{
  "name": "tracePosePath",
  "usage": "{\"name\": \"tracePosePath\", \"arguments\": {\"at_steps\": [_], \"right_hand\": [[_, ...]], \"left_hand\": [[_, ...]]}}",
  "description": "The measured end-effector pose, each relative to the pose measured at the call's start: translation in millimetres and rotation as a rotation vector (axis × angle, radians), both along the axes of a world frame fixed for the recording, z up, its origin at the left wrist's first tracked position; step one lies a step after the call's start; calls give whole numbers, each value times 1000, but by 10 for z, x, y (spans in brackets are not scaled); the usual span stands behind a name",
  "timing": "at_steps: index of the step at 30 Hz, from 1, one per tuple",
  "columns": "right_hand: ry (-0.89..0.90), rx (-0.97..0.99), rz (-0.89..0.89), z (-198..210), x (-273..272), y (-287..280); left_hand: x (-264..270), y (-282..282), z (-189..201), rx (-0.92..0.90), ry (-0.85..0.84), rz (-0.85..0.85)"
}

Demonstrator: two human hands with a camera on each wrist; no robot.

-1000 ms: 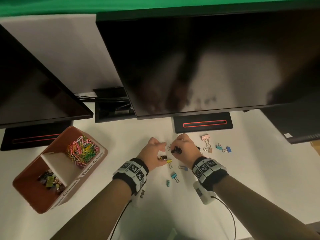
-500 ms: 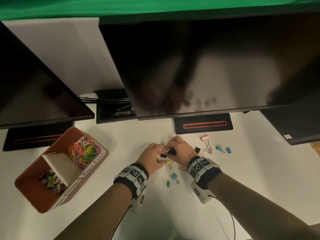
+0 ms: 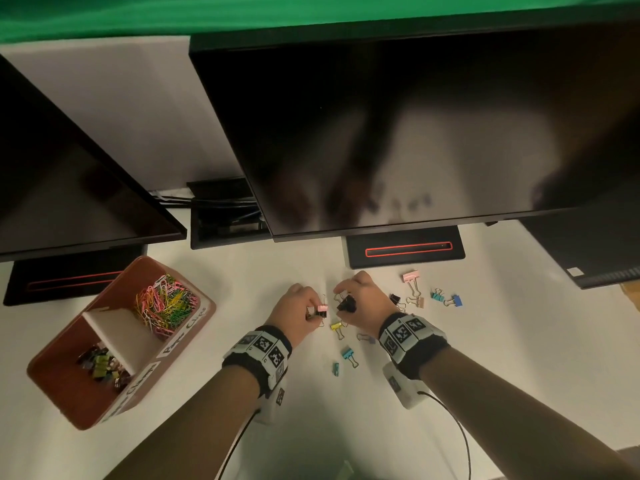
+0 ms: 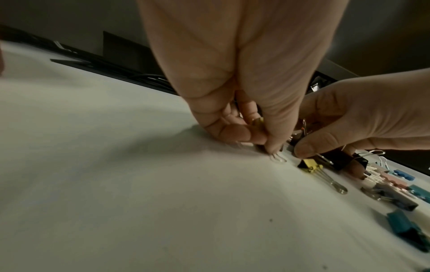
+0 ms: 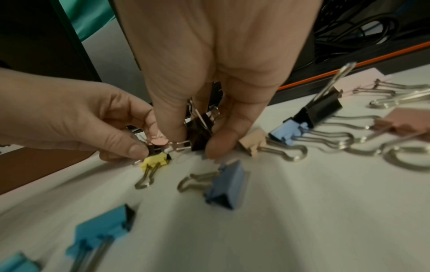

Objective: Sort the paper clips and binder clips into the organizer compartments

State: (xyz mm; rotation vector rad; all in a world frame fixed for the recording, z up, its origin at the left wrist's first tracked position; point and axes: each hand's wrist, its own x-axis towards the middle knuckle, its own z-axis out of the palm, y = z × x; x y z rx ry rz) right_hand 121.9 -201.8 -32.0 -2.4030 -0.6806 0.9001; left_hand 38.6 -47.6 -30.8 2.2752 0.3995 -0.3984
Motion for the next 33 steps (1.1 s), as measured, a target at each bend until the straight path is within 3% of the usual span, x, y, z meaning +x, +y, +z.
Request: {"name": "tracePosePath", "arguments": {"at_steps": [4, 11, 24, 33], "right_hand": [[-10, -19, -1, -13, -3, 2], [-32, -27, 17, -5, 9, 20], [15, 46, 172, 51, 41, 20], [23, 47, 218, 17, 64, 39]], "left_hand": [[-8, -5, -7, -20, -75, 23], [17, -29, 15, -79, 2, -14], [152, -47, 20, 23, 67, -198], [78, -14, -3, -1, 52, -174]]}}
